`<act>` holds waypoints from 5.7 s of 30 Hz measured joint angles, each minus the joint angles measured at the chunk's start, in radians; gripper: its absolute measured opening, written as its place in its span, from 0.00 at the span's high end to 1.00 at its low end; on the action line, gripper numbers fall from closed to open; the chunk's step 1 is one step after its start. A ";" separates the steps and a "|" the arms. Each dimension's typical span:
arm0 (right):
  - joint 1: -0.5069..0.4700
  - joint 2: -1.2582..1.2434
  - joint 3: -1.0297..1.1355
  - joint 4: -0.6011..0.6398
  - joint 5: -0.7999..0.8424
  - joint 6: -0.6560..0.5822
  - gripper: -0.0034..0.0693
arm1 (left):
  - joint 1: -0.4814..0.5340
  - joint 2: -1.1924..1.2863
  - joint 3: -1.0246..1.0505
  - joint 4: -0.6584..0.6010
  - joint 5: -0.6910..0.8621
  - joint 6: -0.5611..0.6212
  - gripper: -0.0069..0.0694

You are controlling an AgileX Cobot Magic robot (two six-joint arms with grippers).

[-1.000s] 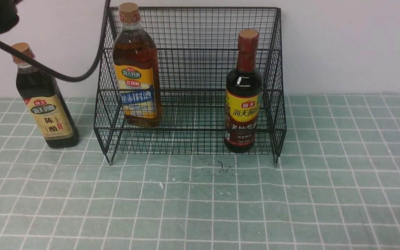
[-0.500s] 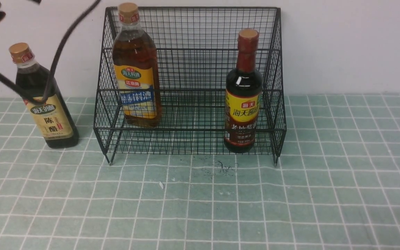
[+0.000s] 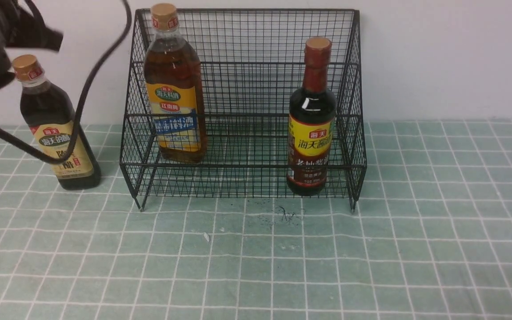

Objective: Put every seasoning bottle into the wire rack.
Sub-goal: Use the left arm to grab the condiment bottle closest to it, then use the left arm to put the condiment bottle back on the shelf

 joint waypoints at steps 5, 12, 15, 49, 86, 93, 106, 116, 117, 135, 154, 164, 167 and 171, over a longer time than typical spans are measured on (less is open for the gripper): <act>0.000 0.000 0.000 0.000 0.000 0.000 0.97 | 0.000 -0.093 0.000 0.007 0.363 -0.441 0.89; 0.000 0.000 0.000 0.000 0.000 0.000 0.97 | 0.000 -0.163 0.000 0.070 0.939 -0.736 0.89; 0.000 0.000 0.000 0.000 0.000 0.000 0.97 | 0.000 -0.173 0.000 0.261 1.300 -0.822 0.89; 0.000 0.000 0.000 0.000 0.000 0.001 0.97 | 0.375 -0.006 0.000 1.382 0.990 -1.690 0.57; 0.000 0.000 0.000 0.000 0.000 0.001 0.97 | 0.379 -0.016 0.020 1.382 0.988 -1.675 0.49; 0.000 0.000 0.000 0.000 0.000 0.001 0.97 | 0.378 -0.160 0.019 1.380 0.993 -1.676 0.49; 0.000 0.000 0.000 0.000 0.000 0.001 0.97 | 0.309 -0.217 0.019 1.259 1.013 -1.691 0.49; 0.000 0.000 0.000 0.000 0.000 0.003 0.97 | 0.144 -0.110 0.019 1.234 0.876 -1.690 0.49; 0.000 0.000 0.000 0.000 0.000 0.007 0.97 | 0.135 -0.095 0.019 1.234 0.855 -1.688 0.49; 0.000 0.000 0.000 0.000 0.000 0.012 0.97 | 0.056 0.053 0.020 1.224 0.848 -1.653 0.49; 0.000 0.000 0.000 0.000 0.000 0.012 0.97 | 0.056 0.108 0.013 1.231 0.999 -1.578 0.49; 0.000 0.000 0.000 0.000 0.000 0.012 0.97 | 0.056 0.083 0.012 1.227 0.974 -1.578 0.39; 0.000 0.000 0.000 0.000 0.000 0.012 0.97 | 0.056 0.048 0.012 1.230 0.948 -1.578 0.38; 0.000 0.000 0.000 0.000 0.000 0.012 0.97 | 0.056 0.004 0.011 1.254 0.932 -1.569 0.38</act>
